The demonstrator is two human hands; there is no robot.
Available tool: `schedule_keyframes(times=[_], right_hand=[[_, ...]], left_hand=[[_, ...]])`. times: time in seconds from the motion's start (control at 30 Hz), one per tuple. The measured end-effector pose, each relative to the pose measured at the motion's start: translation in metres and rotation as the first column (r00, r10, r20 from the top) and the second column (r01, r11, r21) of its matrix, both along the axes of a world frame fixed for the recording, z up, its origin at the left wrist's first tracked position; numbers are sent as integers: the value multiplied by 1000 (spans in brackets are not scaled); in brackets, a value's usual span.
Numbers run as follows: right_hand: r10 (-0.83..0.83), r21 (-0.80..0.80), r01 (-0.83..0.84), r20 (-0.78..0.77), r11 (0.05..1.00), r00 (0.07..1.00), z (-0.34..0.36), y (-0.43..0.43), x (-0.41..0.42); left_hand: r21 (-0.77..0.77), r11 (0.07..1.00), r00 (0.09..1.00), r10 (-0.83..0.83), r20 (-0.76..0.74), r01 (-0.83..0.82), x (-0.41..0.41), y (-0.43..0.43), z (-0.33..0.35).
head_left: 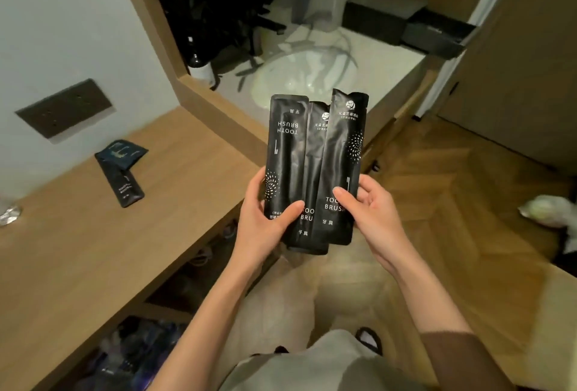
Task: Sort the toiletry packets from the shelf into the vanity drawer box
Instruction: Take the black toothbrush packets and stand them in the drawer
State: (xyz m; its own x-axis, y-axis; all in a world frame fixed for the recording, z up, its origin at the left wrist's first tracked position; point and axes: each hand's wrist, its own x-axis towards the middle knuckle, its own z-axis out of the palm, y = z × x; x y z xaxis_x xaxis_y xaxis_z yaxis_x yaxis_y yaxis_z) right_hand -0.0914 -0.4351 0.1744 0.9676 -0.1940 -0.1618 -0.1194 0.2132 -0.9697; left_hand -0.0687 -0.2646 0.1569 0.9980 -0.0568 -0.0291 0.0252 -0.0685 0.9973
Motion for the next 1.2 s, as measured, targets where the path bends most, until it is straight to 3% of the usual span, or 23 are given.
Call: schedule_keyframes(times=[0.3,0.53,0.93,1.2], right_hand=[[-207,-132,201,-30,971,978,0,-225,-6],[-273,-153,268,-16,951,962,10,-346,23],[-263,-251,246,-37,936,964,7,-500,201],[-110,-266,107,4,958,994,34,-580,333]], left_hand=[[10,975,974,-224,33,224,26,-237,-3],[-35,948,948,-317,11,317,69,-357,4],[-49,950,951,-311,-8,310,242,-509,3],[-101,978,983,-184,-10,182,365,-578,21]])
